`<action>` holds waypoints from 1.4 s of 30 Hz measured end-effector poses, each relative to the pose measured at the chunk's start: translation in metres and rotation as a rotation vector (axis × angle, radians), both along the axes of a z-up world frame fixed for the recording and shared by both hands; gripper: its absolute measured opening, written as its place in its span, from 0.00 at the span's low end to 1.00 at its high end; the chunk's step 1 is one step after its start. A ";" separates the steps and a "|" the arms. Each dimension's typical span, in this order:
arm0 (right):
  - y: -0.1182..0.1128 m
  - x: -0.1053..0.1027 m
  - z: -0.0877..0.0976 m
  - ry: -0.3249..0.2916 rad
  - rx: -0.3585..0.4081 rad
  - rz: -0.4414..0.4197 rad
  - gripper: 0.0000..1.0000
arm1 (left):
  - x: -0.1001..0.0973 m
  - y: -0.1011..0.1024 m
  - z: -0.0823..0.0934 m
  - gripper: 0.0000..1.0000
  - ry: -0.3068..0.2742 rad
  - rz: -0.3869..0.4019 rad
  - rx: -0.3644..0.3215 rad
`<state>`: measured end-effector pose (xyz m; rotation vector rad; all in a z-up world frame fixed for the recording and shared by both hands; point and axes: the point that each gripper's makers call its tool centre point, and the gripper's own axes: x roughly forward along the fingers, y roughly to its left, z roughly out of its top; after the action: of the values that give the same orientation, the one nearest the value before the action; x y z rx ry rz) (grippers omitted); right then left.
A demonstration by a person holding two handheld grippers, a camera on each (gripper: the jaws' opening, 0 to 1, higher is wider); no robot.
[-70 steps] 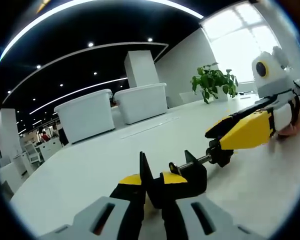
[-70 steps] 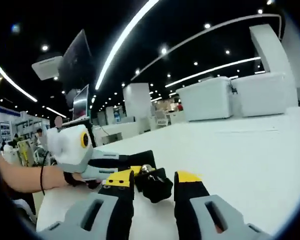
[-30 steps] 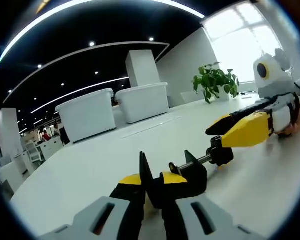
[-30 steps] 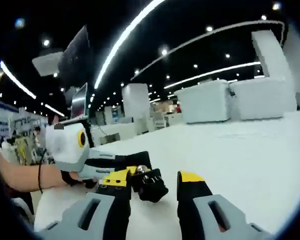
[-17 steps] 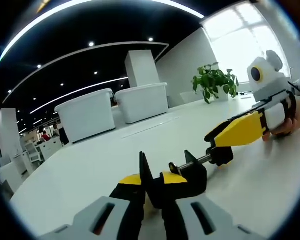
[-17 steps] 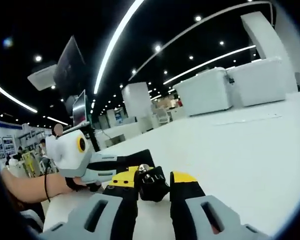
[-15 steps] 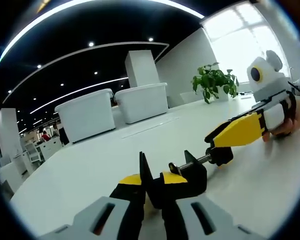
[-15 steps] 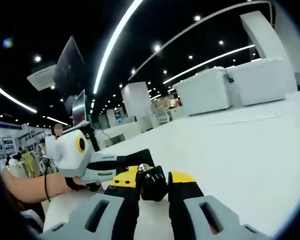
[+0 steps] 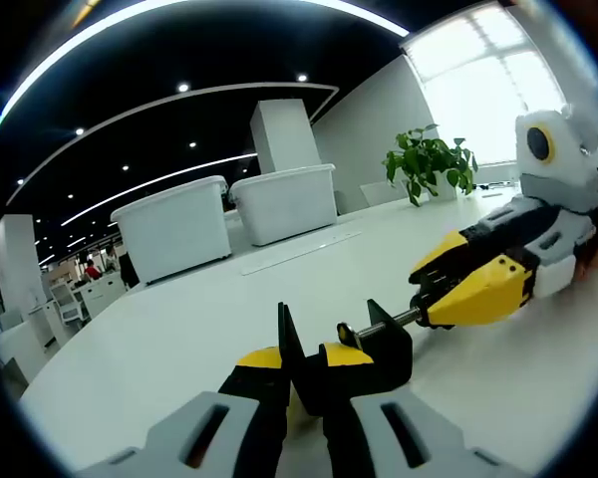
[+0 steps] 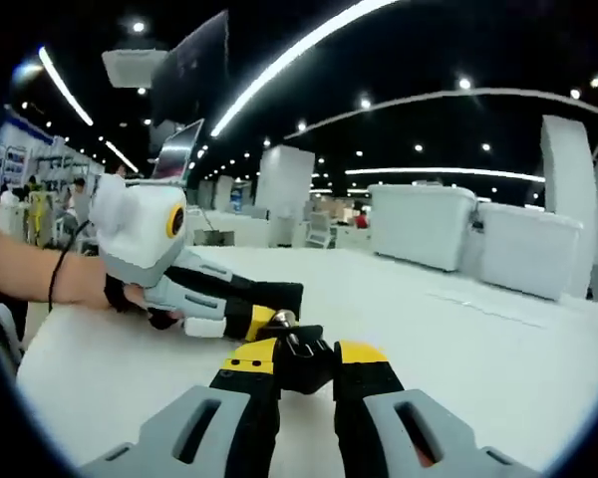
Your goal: Clamp the fixed fixture on the desktop, loosen the retaining clip, secure it to the edge of the desk, and tighten the retaining clip.
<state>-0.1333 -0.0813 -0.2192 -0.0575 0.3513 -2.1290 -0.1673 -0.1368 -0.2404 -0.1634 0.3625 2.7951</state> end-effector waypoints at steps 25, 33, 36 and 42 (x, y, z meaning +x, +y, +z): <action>0.012 -0.022 -0.001 -0.432 -0.266 -0.021 0.24 | -0.001 0.000 0.000 0.12 0.000 -0.003 0.003; 0.009 -0.014 0.000 -0.339 -0.226 -0.005 0.22 | -0.001 0.001 0.001 0.12 0.000 -0.005 0.003; 0.007 -0.009 0.002 -0.236 -0.173 -0.004 0.22 | -0.001 0.001 0.001 0.12 -0.001 -0.004 0.003; 0.002 0.000 0.005 -0.029 -0.054 -0.009 0.20 | 0.000 0.000 0.000 0.12 -0.002 0.001 0.004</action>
<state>-0.1337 -0.0792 -0.2143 -0.0561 0.2776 -2.1464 -0.1677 -0.1371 -0.2400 -0.1650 0.3571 2.7963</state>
